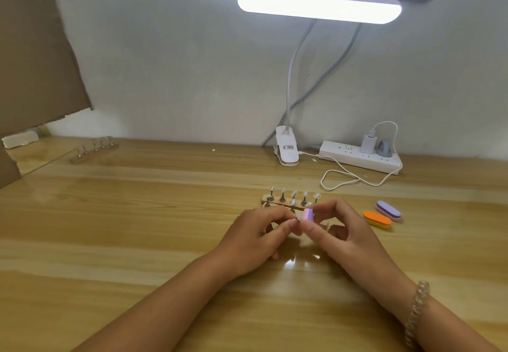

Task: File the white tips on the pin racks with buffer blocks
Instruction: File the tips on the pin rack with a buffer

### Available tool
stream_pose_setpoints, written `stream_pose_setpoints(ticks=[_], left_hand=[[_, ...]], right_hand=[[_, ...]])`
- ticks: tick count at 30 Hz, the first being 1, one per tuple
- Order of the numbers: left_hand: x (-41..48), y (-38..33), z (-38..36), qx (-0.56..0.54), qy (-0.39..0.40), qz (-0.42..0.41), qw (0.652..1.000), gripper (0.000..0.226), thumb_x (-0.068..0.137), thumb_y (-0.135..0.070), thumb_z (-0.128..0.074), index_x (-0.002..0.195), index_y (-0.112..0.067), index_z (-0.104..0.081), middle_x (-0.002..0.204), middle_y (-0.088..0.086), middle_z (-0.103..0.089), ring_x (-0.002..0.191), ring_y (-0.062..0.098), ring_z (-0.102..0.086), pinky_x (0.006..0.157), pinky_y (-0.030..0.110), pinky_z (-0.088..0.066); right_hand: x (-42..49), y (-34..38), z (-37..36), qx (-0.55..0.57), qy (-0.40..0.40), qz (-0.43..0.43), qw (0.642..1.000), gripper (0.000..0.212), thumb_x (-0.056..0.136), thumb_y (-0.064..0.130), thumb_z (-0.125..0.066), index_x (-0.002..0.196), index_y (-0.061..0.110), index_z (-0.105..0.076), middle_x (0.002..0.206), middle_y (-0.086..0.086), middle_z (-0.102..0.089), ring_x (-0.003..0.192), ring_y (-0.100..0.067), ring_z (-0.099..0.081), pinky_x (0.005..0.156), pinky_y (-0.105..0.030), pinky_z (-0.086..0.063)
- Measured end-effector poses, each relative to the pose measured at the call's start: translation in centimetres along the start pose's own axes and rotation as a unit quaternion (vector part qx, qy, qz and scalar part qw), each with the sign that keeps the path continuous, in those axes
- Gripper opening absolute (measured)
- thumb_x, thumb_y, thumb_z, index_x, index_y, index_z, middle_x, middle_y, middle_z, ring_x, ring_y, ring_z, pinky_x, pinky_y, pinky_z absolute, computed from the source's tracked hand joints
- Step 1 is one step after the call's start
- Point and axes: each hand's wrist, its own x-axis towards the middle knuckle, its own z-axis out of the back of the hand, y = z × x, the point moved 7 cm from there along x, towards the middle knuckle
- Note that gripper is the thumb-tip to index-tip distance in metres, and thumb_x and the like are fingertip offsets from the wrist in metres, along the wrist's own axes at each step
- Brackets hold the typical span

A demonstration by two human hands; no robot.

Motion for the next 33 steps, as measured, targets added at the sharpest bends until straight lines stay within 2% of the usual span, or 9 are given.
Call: stream_pose_setpoints(ticks=[3,7,11,16,21,26,29,31,33], left_hand=[[-0.1,-0.2,-0.2,0.029,0.010,-0.011,0.999,0.015,0.100,-0.026,-0.054,0.093,-0.029,-0.067,0.073,-0.020,-0.062,0.051,0.005,-0.060,0.059,0.024,-0.043],[-0.1,-0.5,-0.3,0.032,0.021,-0.009,0.999,0.018,0.102,-0.028,-0.053,0.089,-0.033,-0.066,0.082,-0.020,-0.066,0.053,0.004,-0.059,0.061,0.028,-0.048],[-0.1,-0.3,-0.2,0.042,0.013,-0.002,0.999,0.020,0.098,-0.032,-0.050,0.080,-0.038,-0.057,0.069,-0.024,-0.058,0.056,0.001,-0.055,0.059,0.029,-0.044],[-0.1,-0.4,-0.8,0.100,0.030,-0.028,0.994,0.021,0.097,-0.041,-0.048,0.089,-0.032,-0.065,0.082,-0.025,-0.064,0.067,-0.001,-0.054,0.061,0.021,-0.035],[0.0,0.0,-0.4,0.068,0.015,-0.005,0.998,0.017,0.094,-0.039,-0.048,0.080,-0.043,-0.057,0.071,-0.029,-0.057,0.061,0.000,-0.049,0.059,0.024,-0.034],[0.1,-0.2,-0.6,0.083,0.021,-0.008,0.996,0.018,0.094,-0.042,-0.050,0.082,-0.036,-0.062,0.075,-0.027,-0.061,0.062,0.002,-0.050,0.059,0.023,-0.033],[0.0,0.1,-0.5,0.072,0.024,-0.007,0.997,0.016,0.098,-0.033,-0.053,0.086,-0.031,-0.064,0.073,-0.027,-0.059,0.060,0.001,-0.049,0.058,0.024,-0.034],[0.0,0.1,-0.4,0.056,0.019,-0.003,0.998,0.016,0.097,-0.034,-0.053,0.088,-0.029,-0.065,0.071,-0.027,-0.058,0.059,0.000,-0.050,0.057,0.023,-0.036],[0.1,-0.1,-0.4,0.052,0.018,-0.003,0.998,0.019,0.096,-0.037,-0.052,0.088,-0.028,-0.066,0.073,-0.026,-0.061,0.060,0.000,-0.052,0.058,0.023,-0.038]], right_hand=[[0.0,0.4,-0.3,-0.014,0.010,0.026,1.000,0.040,0.071,0.055,-0.070,0.098,0.027,-0.061,0.093,0.013,-0.065,0.053,-0.009,-0.050,0.049,-0.021,-0.041],[0.3,0.4,0.1,-0.030,-0.010,0.023,0.999,0.045,0.068,0.060,-0.065,0.098,0.026,-0.062,0.091,0.013,-0.064,0.052,-0.004,-0.046,0.053,-0.018,-0.039],[-0.3,1.0,-0.6,-0.069,0.028,0.064,0.995,0.042,0.069,0.059,-0.069,0.094,0.027,-0.060,0.090,0.012,-0.062,0.052,-0.007,-0.047,0.051,-0.018,-0.039],[0.5,0.4,0.3,-0.028,-0.020,0.026,0.999,0.039,0.071,0.051,-0.069,0.093,0.022,-0.059,0.087,0.006,-0.061,0.054,-0.006,-0.042,0.053,-0.018,-0.037],[-0.2,0.7,-0.9,-0.066,0.038,0.053,0.996,0.048,0.065,0.061,-0.071,0.091,0.023,-0.055,0.082,0.007,-0.059,0.054,-0.004,-0.045,0.051,-0.018,-0.038],[0.4,0.3,-0.1,-0.035,-0.011,0.029,0.999,0.047,0.064,0.057,-0.072,0.090,0.021,-0.055,0.084,-0.003,-0.059,0.054,-0.007,-0.042,0.054,-0.024,-0.038],[0.0,0.3,-0.4,-0.052,0.015,0.041,0.998,0.050,0.064,0.063,-0.070,0.090,0.024,-0.054,0.082,0.003,-0.058,0.053,-0.005,-0.042,0.051,-0.019,-0.036],[-0.1,0.3,-0.7,-0.040,0.046,0.038,0.997,0.047,0.066,0.059,-0.073,0.091,0.023,-0.055,0.079,0.006,-0.059,0.052,-0.004,-0.043,0.050,-0.017,-0.035],[0.2,0.1,-0.4,-0.016,0.037,0.022,0.999,0.044,0.067,0.055,-0.074,0.091,0.022,-0.057,0.080,0.008,-0.060,0.054,-0.004,-0.046,0.050,-0.017,-0.037]])
